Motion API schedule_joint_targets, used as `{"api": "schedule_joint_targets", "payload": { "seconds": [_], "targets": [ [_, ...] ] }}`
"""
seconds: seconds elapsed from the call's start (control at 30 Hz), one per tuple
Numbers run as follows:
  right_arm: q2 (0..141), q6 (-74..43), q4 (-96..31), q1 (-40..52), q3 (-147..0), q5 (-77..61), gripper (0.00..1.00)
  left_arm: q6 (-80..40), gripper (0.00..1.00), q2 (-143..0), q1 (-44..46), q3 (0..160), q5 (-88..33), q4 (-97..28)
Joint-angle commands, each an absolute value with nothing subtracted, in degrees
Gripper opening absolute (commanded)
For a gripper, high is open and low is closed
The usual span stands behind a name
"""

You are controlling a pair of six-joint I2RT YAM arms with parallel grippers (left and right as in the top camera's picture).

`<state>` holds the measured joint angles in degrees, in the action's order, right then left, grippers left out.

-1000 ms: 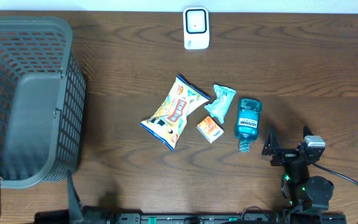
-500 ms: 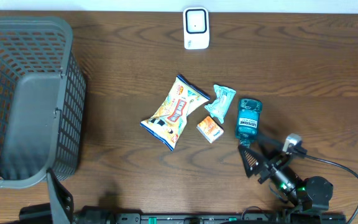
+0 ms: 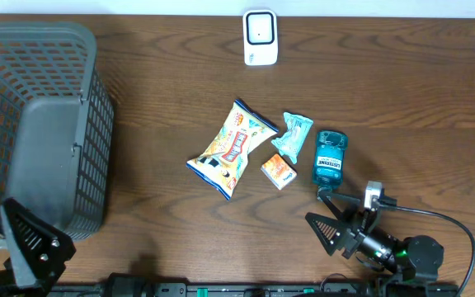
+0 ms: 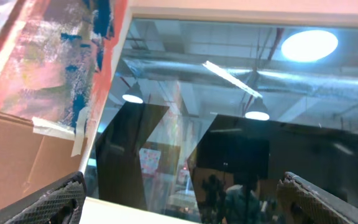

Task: Scan the item barcode
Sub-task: 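Move the right gripper over the blue mouthwash bottle and descend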

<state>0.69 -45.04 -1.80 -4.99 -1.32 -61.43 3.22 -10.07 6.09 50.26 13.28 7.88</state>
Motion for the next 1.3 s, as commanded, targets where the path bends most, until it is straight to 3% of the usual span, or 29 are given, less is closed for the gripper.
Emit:
{"api": "schedule_joint_targets", "payload": {
  "seconds": [0.0, 0.5, 0.87, 1.27],
  "targets": [
    [0.5, -46.1, -1.6, -4.8, -5.0, -63.3, 0.99, 1.6, 0.98, -9.8, 5.9, 50.7, 14.7, 8.4],
    [1.8, -43.0, -10.1, -4.8, -16.7, -56.9, 0.99, -4.9, 0.98, -0.4, 6.0, 51.4, 14.0, 3.2],
    [21.3, -18.0, -40.8, -4.8, -38.0, -36.2, 0.99, -9.7, 0.98, -0.4, 6.0, 45.4, 14.0, 5.3],
    [40.4, -15.4, -58.9, -2.5, -62.0, -24.8, 0.99, -14.3, 0.98, -0.4, 6.0, 35.1, 14.0, 9.2]
  ]
}}
